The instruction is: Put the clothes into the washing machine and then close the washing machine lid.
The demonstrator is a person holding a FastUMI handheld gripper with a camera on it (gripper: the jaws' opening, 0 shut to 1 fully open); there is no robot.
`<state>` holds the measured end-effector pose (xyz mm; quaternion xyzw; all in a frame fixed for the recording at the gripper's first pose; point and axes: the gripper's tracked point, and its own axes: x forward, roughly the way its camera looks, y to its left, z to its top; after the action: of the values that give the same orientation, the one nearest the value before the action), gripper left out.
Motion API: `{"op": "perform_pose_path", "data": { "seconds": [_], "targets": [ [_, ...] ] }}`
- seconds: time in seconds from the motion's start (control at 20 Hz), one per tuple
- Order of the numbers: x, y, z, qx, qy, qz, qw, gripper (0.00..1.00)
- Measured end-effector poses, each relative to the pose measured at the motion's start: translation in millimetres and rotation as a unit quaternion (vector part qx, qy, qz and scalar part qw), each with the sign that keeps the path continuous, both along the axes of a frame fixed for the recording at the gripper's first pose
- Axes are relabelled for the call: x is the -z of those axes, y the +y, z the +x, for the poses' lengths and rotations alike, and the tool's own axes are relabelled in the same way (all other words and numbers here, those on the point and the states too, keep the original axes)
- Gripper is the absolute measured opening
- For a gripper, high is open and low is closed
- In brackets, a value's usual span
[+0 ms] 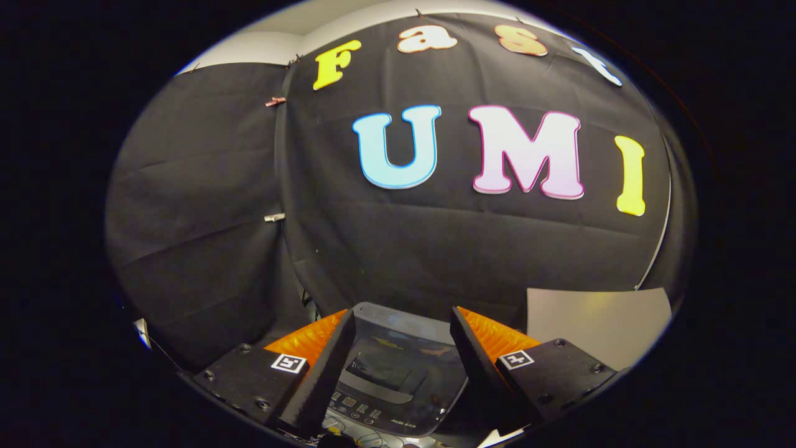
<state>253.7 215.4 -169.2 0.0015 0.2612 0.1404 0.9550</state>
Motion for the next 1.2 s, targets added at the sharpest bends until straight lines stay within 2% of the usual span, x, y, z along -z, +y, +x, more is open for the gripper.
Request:
{"op": "perform_pose_path", "data": {
  "seconds": [0.2,0.6,1.2],
  "targets": [
    [-40.0,-19.5,-31.6,-0.004,-0.059,-0.002,0.998,0.97],
    [-114.4,-97.1,-95.9,0.039,-0.161,-0.01,0.986,0.97],
    [-177.1,-177.9,-191.9,0.106,-0.223,-0.043,0.968,0.97]
  ]
}}
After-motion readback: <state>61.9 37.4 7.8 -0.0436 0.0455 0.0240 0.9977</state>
